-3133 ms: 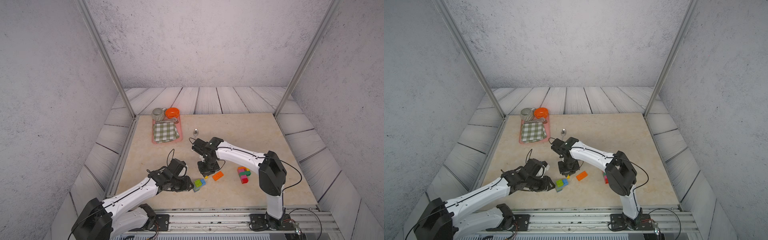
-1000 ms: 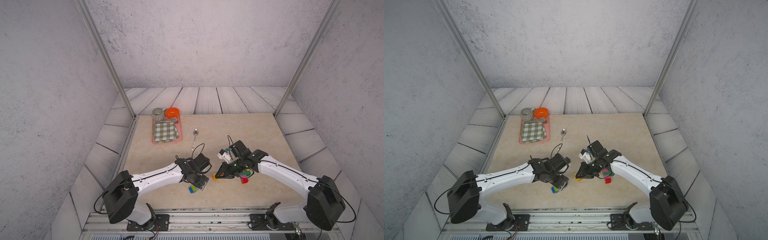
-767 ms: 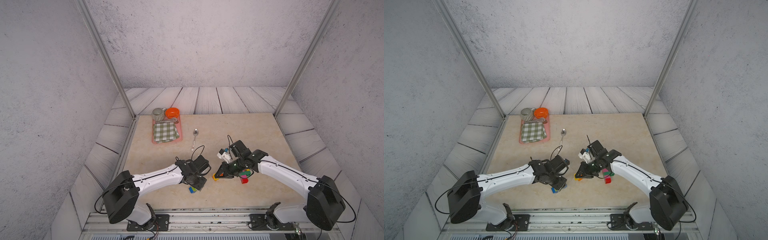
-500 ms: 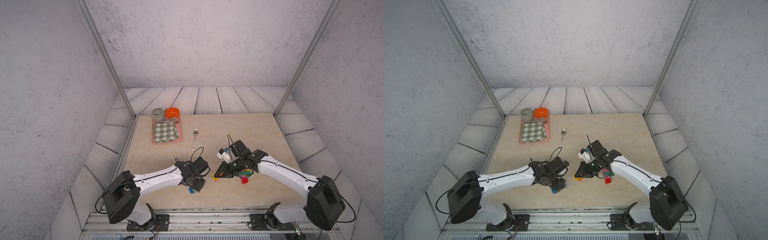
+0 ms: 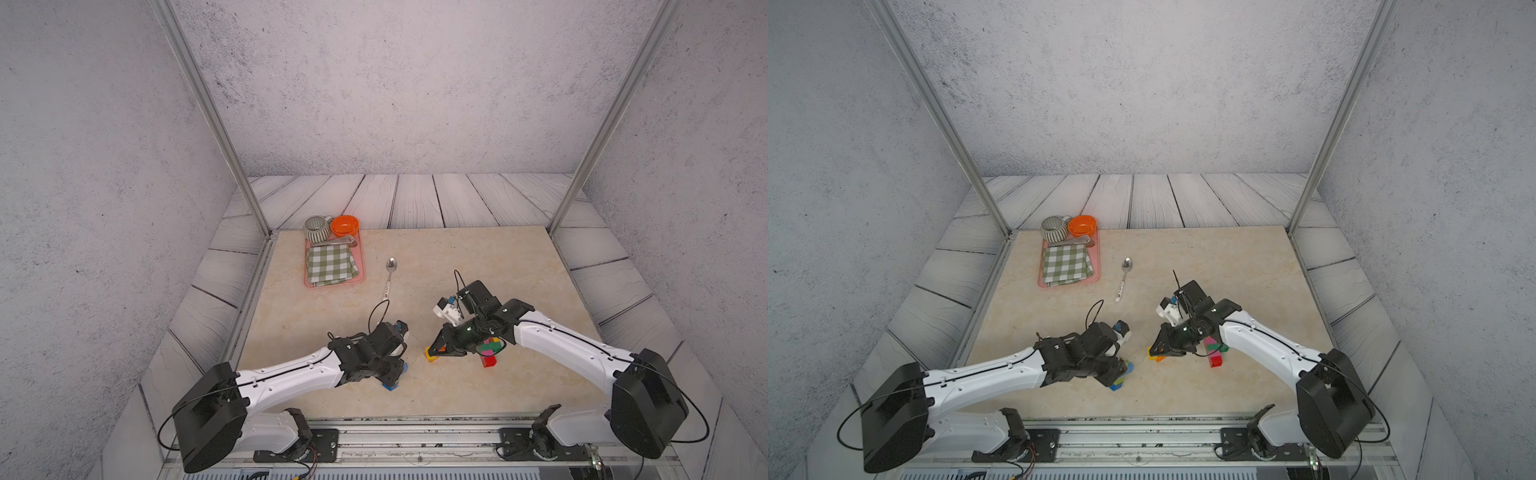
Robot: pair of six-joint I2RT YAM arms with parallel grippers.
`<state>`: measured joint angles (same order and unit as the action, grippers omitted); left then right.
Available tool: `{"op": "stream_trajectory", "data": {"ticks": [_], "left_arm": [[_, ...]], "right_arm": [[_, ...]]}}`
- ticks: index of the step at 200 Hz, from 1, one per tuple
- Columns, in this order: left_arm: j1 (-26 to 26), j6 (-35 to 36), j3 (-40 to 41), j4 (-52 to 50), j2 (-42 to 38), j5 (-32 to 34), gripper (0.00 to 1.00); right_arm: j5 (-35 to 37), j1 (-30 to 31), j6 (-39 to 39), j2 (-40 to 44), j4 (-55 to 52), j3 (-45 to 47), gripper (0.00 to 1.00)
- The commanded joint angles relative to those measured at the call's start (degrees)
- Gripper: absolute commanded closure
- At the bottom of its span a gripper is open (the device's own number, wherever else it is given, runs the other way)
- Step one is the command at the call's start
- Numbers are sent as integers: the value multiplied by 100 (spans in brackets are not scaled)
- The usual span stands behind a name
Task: Assemble the letter p with lego
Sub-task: Adjust the lego brick at the center of the board.
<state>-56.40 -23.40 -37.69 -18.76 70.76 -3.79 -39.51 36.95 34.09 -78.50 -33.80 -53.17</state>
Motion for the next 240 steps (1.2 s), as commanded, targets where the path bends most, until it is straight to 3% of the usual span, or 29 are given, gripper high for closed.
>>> {"op": "stream_trajectory", "data": {"ticks": [1, 51, 137, 192, 240], "left_arm": [[-20, -12, 348, 1015, -400, 375, 66], [-25, 520, 1432, 3185, -1039, 1164, 66], [-26, 653, 2718, 4791, -1392, 1579, 64], [-60, 523, 3037, 5200, -1225, 1719, 62], [-104, 220, 3168, 5068, -1274, 1531, 53]], "right_arm": [[13, 1, 24, 6, -101, -88, 100], [127, 5, 23, 27, -144, -106, 100], [188, 4, 44, -75, -31, -128, 100], [138, 5, 91, -113, 94, -102, 100], [120, 5, 133, -103, 169, -49, 100]]}}
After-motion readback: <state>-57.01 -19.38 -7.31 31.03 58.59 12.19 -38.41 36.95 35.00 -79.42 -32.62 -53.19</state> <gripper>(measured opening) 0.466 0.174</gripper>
